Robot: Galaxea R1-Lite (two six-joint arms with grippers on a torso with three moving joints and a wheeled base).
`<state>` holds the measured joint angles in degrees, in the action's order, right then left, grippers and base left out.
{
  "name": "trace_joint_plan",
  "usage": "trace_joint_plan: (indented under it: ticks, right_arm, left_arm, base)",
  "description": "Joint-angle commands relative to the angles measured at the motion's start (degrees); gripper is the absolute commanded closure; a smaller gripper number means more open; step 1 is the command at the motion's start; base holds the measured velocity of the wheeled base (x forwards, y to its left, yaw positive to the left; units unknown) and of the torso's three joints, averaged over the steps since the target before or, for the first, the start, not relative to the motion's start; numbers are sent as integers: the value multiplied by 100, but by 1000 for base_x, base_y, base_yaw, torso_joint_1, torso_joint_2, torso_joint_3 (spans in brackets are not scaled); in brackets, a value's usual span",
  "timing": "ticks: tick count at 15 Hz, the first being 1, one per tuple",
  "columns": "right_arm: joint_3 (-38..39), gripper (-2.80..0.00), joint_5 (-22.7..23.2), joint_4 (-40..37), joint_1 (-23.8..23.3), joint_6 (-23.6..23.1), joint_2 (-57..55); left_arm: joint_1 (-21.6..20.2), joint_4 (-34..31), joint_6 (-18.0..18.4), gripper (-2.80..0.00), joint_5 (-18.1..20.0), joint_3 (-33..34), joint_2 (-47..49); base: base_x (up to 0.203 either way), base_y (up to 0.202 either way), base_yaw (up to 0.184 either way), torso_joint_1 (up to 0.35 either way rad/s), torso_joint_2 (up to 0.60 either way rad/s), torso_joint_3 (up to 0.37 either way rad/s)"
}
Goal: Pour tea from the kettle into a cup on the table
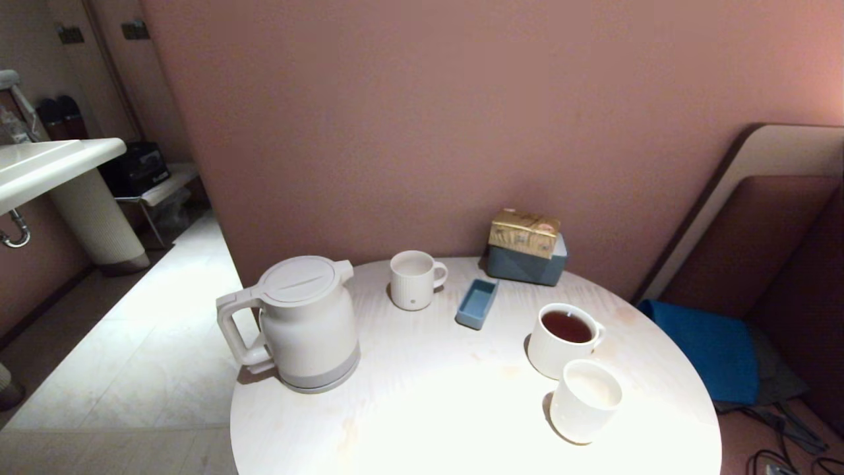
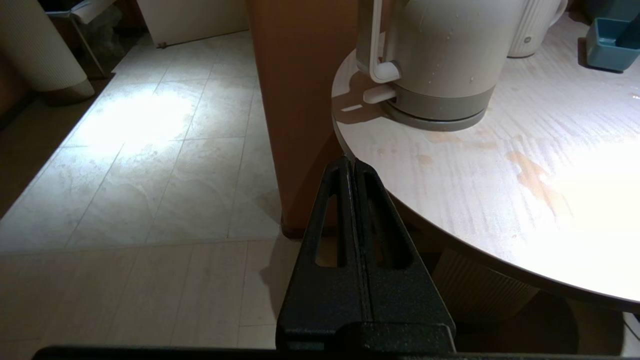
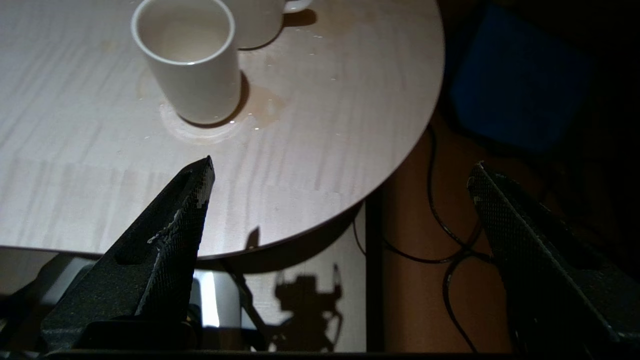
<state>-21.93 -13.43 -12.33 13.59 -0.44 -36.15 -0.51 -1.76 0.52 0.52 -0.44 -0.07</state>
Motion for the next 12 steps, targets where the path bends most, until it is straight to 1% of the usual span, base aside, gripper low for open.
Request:
trace_joint_plan:
  ticks: [1, 3, 4, 6, 8, 9, 10, 11, 12]
  right_arm:
    - [-84, -280, -297, -188, -338, 33, 808]
    - [-65, -280, -369, -271, -823, -10, 1195]
    - [-5, -280, -372, -293, -967, -66, 1504]
    - [170, -280, -271, -304, -1084, -112, 2128]
    - [195, -280, 287, -431, -1284, -115, 2468]
    - [167, -280, 298, -663, -1461, -90, 2497]
    - [143, -280, 249, -851, -1489, 126, 2533]
    - [160, -280, 236, -867, -1476, 202, 2667]
    - [229, -280, 295, -868, -1458, 125, 2987]
  left_arm:
    - [-2, 0, 0, 0, 1, 0, 7]
    - [-2, 0, 0, 0, 1, 0, 7]
    - [-2, 0, 0, 0, 1, 0, 7]
    - [-2, 0, 0, 0, 1, 0, 7]
    - [-2, 0, 0, 0, 1, 0, 7]
    - [-2, 0, -8, 0, -8, 0, 7]
    - [-2, 0, -17, 0, -8, 0, 7]
    - [-2, 0, -17, 0, -8, 0, 7]
    - [-2, 6, -17, 0, -8, 0, 7]
  base:
    - [0, 0, 0, 0, 0, 0]
    - [0, 0, 0, 0, 0, 0]
    - [0, 0, 0, 0, 0, 0]
    - [0, 0, 0, 0, 0, 0]
    - [0, 0, 0, 0, 0, 0]
    - [0, 0, 0, 0, 0, 0]
    - [0, 0, 0, 0, 0, 0]
    - [0, 0, 0, 0, 0, 0]
    - [0, 0, 0, 0, 0, 0]
